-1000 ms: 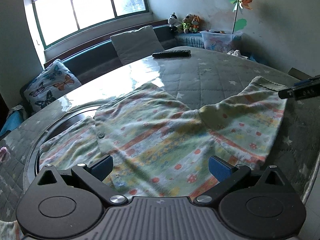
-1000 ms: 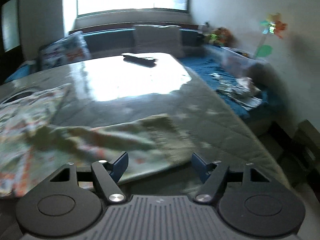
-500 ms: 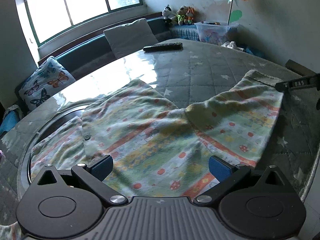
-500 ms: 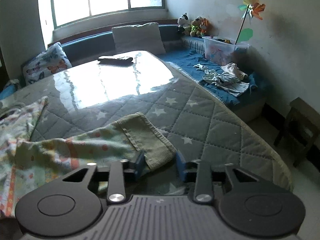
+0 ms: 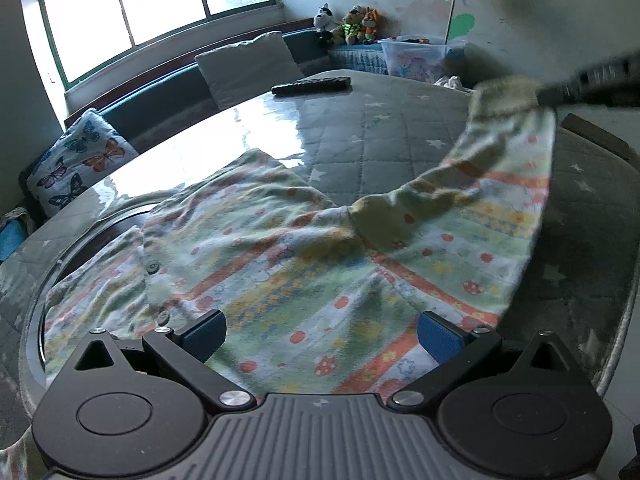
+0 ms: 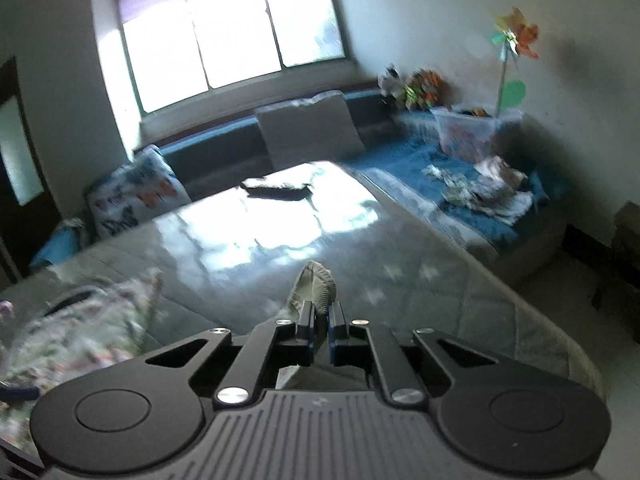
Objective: Fold clothes
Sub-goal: 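Lift the gripped shirt side with the right tool and fold it over the front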
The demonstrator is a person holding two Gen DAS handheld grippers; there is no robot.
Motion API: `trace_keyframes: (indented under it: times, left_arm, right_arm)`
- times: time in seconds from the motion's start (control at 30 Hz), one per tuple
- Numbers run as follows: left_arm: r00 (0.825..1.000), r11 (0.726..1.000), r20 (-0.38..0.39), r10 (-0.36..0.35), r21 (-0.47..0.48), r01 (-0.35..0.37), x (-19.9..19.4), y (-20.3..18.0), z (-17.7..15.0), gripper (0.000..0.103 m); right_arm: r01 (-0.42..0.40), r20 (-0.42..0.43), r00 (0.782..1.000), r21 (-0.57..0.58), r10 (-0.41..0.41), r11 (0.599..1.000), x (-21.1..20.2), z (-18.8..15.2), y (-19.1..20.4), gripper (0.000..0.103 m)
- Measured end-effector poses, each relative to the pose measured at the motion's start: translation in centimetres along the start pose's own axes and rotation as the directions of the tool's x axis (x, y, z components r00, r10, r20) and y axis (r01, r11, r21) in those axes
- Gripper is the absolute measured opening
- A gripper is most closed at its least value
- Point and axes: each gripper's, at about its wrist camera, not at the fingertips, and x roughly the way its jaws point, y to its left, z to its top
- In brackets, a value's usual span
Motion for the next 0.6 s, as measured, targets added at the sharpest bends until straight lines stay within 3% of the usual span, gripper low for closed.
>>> trace_keyframes:
  times: [0.27,0.47,0.6]
  left_arm:
    - [1.0,1.0,0.0,-0.008,-0.003,0.008,0.5,-0.4,-0.3,0.103]
    - [0.999,0.998,0.038,-0.001,-0.055,0.004,-1.7,1.4,-0.6,0.103]
    - [0.996,0.993,0.071,0.045,-0.113,-0.036,-3.8,3.9,-1.4,0.103]
  right_arm:
    - [-0.164,0.084,0.982,-0.07,0.17,0.984,-2.9,3.6,4.5,0.005]
    - [-0.286,0.097,0.947,-0.165,0.305,0.944,-4.4,4.9,9.4,0.005]
    - [-0.363,0.077,0.918,-0.228,0.388,0.904,-4.4,4.8,13.2,0.005]
